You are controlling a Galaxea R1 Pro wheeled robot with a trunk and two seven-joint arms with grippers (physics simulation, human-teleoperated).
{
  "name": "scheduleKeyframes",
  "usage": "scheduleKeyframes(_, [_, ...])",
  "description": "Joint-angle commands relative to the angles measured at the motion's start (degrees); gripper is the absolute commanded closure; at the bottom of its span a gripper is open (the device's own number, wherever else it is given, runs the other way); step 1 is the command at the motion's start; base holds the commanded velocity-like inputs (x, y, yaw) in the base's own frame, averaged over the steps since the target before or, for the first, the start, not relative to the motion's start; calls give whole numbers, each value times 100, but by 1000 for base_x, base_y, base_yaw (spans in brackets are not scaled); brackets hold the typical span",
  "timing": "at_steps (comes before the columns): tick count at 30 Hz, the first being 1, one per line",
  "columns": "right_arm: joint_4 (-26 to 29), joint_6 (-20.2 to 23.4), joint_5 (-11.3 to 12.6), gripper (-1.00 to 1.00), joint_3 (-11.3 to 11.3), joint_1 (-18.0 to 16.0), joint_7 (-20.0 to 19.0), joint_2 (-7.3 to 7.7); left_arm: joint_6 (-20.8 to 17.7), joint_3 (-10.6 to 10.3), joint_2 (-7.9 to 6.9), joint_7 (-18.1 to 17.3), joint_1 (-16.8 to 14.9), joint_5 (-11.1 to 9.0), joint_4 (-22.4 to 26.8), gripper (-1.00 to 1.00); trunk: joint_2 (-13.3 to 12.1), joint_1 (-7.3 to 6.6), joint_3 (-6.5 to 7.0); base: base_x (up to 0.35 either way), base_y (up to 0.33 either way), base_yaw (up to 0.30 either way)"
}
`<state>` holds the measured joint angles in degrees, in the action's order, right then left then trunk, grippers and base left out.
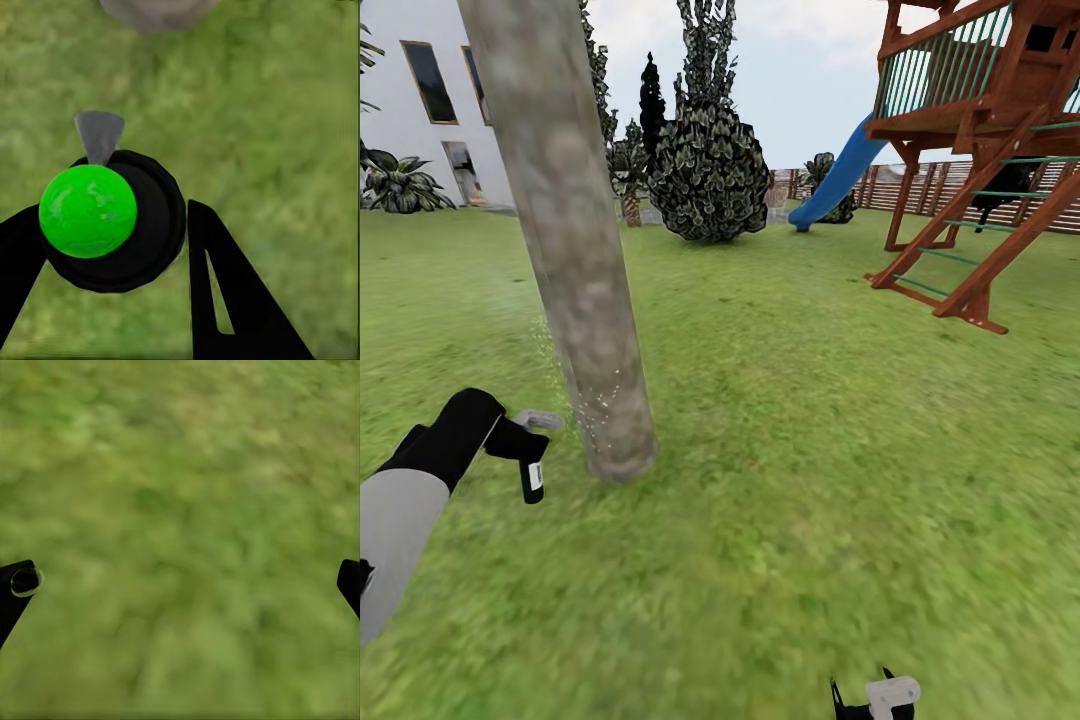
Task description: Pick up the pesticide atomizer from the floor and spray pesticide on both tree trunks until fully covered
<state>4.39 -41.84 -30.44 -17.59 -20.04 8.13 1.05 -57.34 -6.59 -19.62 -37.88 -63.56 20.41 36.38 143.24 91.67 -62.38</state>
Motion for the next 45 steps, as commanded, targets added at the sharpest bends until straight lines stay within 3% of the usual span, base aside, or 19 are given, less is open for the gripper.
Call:
scheduleKeyframes(1, [0, 0, -1, -100, -2, 0, 0, 0, -13, -16, 13, 0, -2, -1, 31, 100, 0, 0, 0, 0, 0, 0])
scheduleKeyframes(8, [0, 0, -5, -100, -1, 0, -3, 0, -63, 9, 88, -33, -70, -2, 88, 100, 0, 0, 0, 130, 48, 0])
scheduleKeyframes(14, [0, 0, -5, -100, -3, 0, 2, 0, -67, 9, 27, -36, -135, -2, 81, 100, 0, 0, 0, 13, 5, 0])
scheduleKeyframes(21, [0, 0, -6, -100, -1, 0, -1, -1, -75, 9, 318, -36, -351, -6, 111, 100, 0, 0, 0, 0, 0, 0])
scheduleKeyframes(30, [0, 0, -6, -100, -3, 0, -3, 0, -83, 27, 77, -36, -518, 5, 105, 100, 0, 0, 0, 0, 0, 0])
scheduleKeyframes(34, [0, 0, -5, -100, -3, 0, -1, -2, -92, 18, 200, -74, -610, -19, 114, 100, 0, 0, 0, 0, -8, 0])
scheduleKeyframes(37, [0, 0, -5, -100, -3, 0, -2, 0, -93, 5, 206, -349, -756, 7, 108, 100, 0, 0, 0, 0, -152, 0])
scheduleKeyframes(45, [0, 0, -6, -100, -5, 0, -3, 0, -84, 5, -238, -378, -772, 21, 103, 100, 0, 0, 0, 0, -7, 0])
